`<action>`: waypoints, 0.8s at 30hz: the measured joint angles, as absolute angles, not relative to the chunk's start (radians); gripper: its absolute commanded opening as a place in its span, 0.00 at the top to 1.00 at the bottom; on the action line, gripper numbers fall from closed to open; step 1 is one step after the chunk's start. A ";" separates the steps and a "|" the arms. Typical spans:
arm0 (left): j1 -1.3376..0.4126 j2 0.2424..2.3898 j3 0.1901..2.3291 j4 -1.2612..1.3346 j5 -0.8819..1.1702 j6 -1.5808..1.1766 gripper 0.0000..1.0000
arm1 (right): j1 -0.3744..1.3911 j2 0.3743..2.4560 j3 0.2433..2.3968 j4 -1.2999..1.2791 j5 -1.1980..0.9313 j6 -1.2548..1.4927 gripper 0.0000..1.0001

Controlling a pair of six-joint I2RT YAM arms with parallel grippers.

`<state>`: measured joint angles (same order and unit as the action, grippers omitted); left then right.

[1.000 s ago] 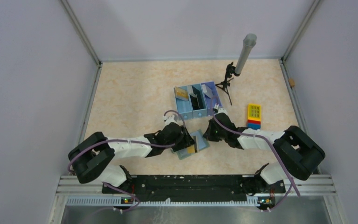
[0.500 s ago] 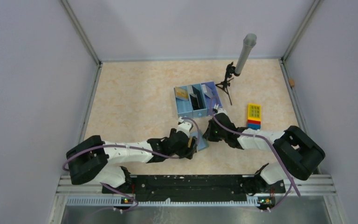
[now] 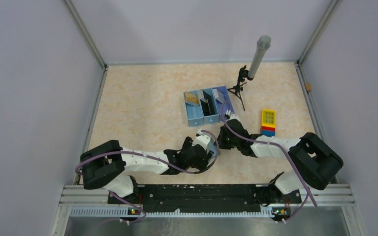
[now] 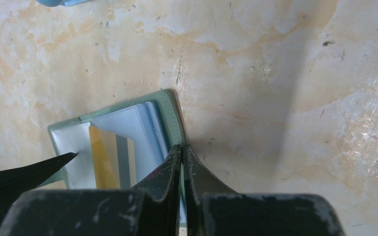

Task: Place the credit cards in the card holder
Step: Insert the credit card into the card holder.

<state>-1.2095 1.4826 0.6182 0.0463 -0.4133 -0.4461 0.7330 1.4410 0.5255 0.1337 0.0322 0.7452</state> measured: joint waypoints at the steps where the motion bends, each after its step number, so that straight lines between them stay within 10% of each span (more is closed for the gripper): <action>1: -1.211 1.483 0.619 0.046 -0.418 -0.446 0.10 | 0.733 1.441 0.525 0.134 0.032 0.745 1.00; 24: -1.234 1.539 0.654 0.030 -0.514 -0.505 0.14 | 0.733 1.441 0.524 0.136 0.033 0.745 1.00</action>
